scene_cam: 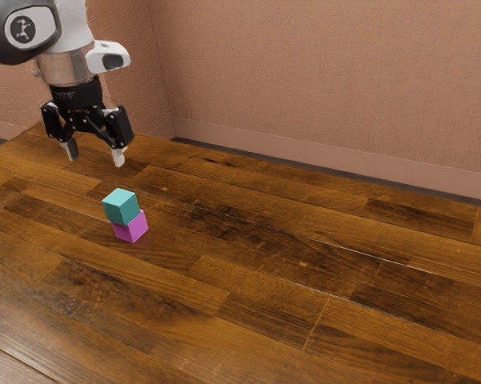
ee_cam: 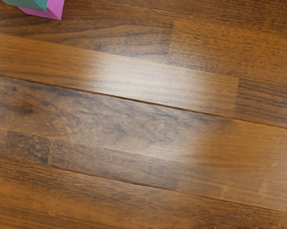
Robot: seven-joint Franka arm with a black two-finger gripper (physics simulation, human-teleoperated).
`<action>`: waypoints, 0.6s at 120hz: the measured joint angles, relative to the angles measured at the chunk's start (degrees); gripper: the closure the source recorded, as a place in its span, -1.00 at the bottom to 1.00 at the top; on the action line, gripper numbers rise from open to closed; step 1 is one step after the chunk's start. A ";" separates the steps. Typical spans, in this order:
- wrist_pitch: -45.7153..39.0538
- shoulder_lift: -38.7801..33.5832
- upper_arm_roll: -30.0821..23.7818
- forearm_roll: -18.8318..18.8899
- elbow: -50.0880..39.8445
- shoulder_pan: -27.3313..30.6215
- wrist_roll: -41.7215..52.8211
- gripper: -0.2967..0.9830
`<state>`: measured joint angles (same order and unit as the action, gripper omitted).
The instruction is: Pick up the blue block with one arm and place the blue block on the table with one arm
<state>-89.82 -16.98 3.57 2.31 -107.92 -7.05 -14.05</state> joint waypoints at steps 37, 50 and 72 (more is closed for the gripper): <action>-3.51 -0.50 1.20 0.64 -6.19 3.28 1.04 -0.53; -7.07 -3.55 1.80 2.67 -14.78 8.28 0.54 -0.54; -16.47 0.00 1.65 3.85 -19.52 12.04 1.01 -0.54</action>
<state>-106.30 -16.98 5.22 6.16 -127.45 4.99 -13.03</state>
